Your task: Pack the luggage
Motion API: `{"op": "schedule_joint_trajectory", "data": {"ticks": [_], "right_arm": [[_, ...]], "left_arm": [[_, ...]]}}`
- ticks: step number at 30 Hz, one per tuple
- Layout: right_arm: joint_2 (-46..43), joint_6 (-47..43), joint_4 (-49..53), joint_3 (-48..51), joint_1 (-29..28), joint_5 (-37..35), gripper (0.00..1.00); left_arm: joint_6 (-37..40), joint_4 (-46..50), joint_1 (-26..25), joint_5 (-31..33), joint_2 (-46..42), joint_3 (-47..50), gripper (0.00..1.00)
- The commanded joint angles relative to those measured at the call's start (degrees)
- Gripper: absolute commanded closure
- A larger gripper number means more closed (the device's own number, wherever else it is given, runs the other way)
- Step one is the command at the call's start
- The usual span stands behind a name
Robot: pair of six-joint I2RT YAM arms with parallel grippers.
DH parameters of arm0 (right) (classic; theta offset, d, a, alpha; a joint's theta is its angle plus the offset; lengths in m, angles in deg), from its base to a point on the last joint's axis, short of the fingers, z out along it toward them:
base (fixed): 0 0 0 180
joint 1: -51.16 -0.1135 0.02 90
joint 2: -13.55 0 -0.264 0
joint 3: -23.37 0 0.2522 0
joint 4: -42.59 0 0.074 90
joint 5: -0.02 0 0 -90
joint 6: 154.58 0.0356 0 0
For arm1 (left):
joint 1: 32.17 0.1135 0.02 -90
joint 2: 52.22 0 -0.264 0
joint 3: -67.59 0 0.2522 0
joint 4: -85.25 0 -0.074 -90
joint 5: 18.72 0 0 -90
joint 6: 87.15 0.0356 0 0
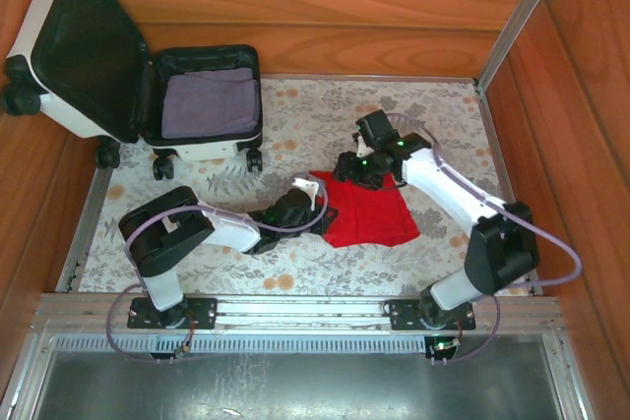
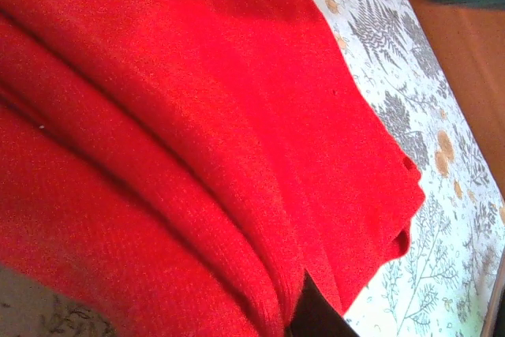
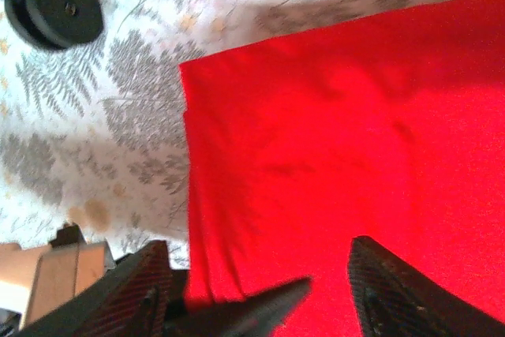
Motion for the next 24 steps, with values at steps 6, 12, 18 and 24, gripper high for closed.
{"op": "schedule_joint_trajectory", "data": {"ticks": [6, 12, 18, 24], "right_arm": [[-20.1, -0.6, 4.6, 5.2, 4.7, -22.1, 0.23], [-26.6, -1.9, 3.3, 10.0, 8.0, -21.5, 0.24], [-27.2, -0.1, 2.8, 13.5, 8.5, -18.9, 0.25], [-27.8, -0.3, 2.3, 15.0, 8.6, -16.9, 0.26]], "left_arm": [[3.3, 17.6, 9.2, -7.9, -7.2, -8.5, 1.0], [20.3, 52.1, 14.6, -12.9, -4.1, -29.5, 1.0], [35.0, 74.4, 19.8, -13.9, 5.4, -49.9, 1.0], [42.3, 83.2, 27.1, -11.4, 10.0, -61.5, 1.0]]}}
